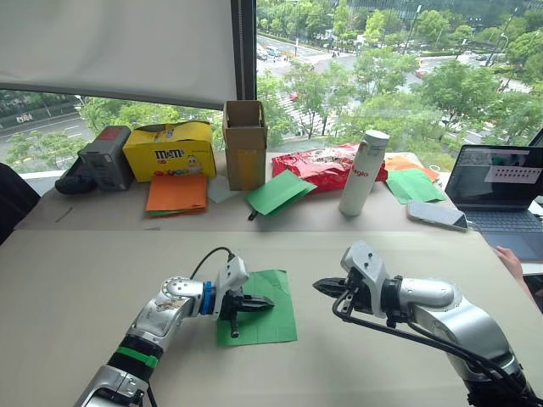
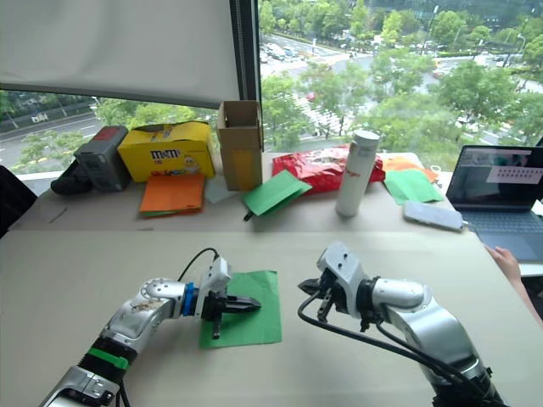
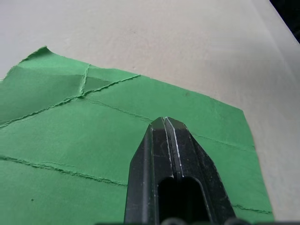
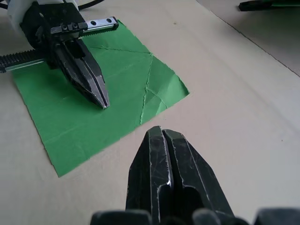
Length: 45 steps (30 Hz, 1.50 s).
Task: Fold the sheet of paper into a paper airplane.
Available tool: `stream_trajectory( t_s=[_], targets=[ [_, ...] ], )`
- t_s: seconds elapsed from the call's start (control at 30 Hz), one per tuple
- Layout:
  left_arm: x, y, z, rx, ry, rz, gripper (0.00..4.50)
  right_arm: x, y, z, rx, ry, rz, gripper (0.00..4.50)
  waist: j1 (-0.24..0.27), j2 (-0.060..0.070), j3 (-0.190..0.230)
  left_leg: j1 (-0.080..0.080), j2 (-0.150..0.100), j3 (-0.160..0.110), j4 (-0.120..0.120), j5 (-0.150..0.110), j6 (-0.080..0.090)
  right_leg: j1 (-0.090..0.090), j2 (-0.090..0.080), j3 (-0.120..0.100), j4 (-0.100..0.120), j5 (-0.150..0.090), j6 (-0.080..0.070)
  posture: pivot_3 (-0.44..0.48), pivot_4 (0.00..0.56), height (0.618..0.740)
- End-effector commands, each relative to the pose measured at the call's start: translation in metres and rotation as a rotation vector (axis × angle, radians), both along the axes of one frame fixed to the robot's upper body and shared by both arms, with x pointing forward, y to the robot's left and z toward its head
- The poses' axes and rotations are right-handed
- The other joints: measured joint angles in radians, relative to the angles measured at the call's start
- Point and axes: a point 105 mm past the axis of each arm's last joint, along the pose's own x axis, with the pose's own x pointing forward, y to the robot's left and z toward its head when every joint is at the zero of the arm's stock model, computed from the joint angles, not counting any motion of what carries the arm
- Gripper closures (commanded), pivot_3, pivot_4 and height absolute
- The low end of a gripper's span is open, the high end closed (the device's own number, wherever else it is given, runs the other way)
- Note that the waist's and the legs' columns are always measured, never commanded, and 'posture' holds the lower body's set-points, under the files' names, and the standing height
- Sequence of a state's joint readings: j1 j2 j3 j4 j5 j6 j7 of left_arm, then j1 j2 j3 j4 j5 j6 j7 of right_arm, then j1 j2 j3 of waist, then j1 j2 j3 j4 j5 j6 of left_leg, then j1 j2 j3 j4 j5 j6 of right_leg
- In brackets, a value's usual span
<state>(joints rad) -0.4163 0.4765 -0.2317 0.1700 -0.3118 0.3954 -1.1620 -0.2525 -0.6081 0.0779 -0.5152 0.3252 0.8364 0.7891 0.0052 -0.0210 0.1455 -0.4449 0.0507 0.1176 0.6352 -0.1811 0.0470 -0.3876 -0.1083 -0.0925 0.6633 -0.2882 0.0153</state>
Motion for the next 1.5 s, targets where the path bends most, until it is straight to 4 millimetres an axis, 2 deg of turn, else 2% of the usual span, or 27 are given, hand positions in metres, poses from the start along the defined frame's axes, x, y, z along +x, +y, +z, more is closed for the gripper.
stream_trajectory(
  t_s=[0.03,0.2,0.33,0.43,0.53,0.6,0.7,0.87,1.0,1.1,1.2,1.3,1.5],
  targets=[
    [0.005,0.017,0.025,-0.083,-0.032,0.064,4.5,0.001,0.003,0.013,0.108,-0.022,-0.033,4.21,-0.003,0.0,0.0,0.0,0.0,0.0,0.0,0.0,0.0,0.0,0.0,0.0,0.0,0.0,0.0,0.0,0.15,0.74],
    [0.003,0.049,0.034,-0.059,-0.045,0.161,4.5,0.0,0.008,0.001,0.097,0.02,-0.009,2.56,-0.003,0.0,0.0,0.0,0.0,-0.001,0.0,0.0,0.0,0.0,0.0,0.0,0.0,0.0,0.0,0.0,0.15,0.74],
    [0.002,0.08,0.037,-0.06,-0.014,0.303,4.5,0.001,0.012,-0.002,0.061,0.026,0.029,1.19,-0.006,0.0,0.0,0.0,0.0,-0.001,0.0,0.0,0.0,0.0,0.0,0.0,0.0,0.0,0.0,0.0,0.15,0.74],
    [-0.005,0.094,0.04,-0.083,0.016,0.342,4.5,-0.002,0.017,0.002,0.075,0.037,0.08,1.19,-0.006,0.0,0.0,0.0,0.0,-0.001,0.0,0.0,0.0,0.0,0.0,0.0,0.0,0.0,0.0,0.0,0.15,0.74],
    [-0.013,0.097,0.041,-0.096,0.035,0.354,4.5,0.006,0.016,0.002,0.091,0.056,0.057,1.19,-0.007,0.0,0.0,0.0,0.0,-0.001,0.0,0.0,0.0,0.0,0.0,0.0,0.0,0.0,0.0,0.0,0.15,0.74],
    [-0.016,0.091,0.041,-0.098,0.034,0.348,4.5,0.014,0.013,-0.001,0.125,0.105,-0.008,1.19,-0.005,0.0,0.0,0.0,0.0,-0.001,0.0,0.0,0.0,0.0,-0.001,0.0,0.0,0.0,0.0,0.0,0.15,0.74],
    [-0.018,0.076,0.039,-0.108,0.028,0.333,4.5,0.02,0.012,-0.012,0.216,0.3,-0.108,1.19,-0.003,0.0,0.0,0.0,-0.001,-0.001,0.0,0.0,-0.001,0.0,-0.001,0.0,0.0,0.0,0.0,0.0,0.15,0.74],
    [-0.022,0.062,0.031,-0.108,0.038,0.315,4.5,0.009,0.019,-0.027,0.273,0.482,-0.13,1.19,-0.004,0.0,0.0,0.0,-0.001,0.0,0.0,0.0,-0.001,0.0,-0.001,0.0,0.0,0.0,0.0,0.0,0.15,0.74],
    [-0.024,0.056,0.021,-0.077,0.037,0.305,4.5,0.005,0.023,-0.036,0.281,0.54,-0.147,1.19,-0.006,0.0,0.0,0.0,-0.001,-0.001,-0.001,0.0,-0.001,0.0,-0.001,0.0,0.0,0.0,0.0,0.0,0.15,0.74],
    [-0.028,0.049,0.006,-0.018,0.033,0.282,4.5,0.006,0.031,-0.035,0.338,0.571,-0.141,1.19,-0.007,0.0,0.0,0.0,-0.001,-0.001,-0.001,0.0,-0.001,0.0,-0.001,0.0,0.0,0.0,0.0,0.0,0.15,0.74],
    [-0.03,0.043,0.0,-0.019,0.036,0.274,4.5,0.009,0.042,-0.037,0.399,0.612,-0.131,1.19,-0.008,0.0,0.0,0.0,-0.001,-0.001,-0.002,0.0,-0.001,0.0,0.0,0.0,0.0,0.0,0.0,0.0,0.15,0.74],
    [-0.029,0.04,-0.001,-0.023,0.032,0.268,4.5,0.009,0.051,-0.04,0.451,0.658,-0.113,1.99,-0.01,0.0,0.0,0.0,0.0,-0.001,-0.002,0.0,-0.001,0.0,0.0,0.0,0.0,0.0,0.0,0.0,0.15,0.74],
    [-0.027,0.039,-0.001,-0.026,0.027,0.262,4.5,0.01,0.055,-0.036,0.507,0.677,-0.105,4.08,-0.012,0.0,0.0,0.0,-0.001,-0.001,-0.002,0.0,-0.001,0.0,-0.001,0.0,0.0,0.0,0.0,0.0,0.15,0.74]
  ],
)
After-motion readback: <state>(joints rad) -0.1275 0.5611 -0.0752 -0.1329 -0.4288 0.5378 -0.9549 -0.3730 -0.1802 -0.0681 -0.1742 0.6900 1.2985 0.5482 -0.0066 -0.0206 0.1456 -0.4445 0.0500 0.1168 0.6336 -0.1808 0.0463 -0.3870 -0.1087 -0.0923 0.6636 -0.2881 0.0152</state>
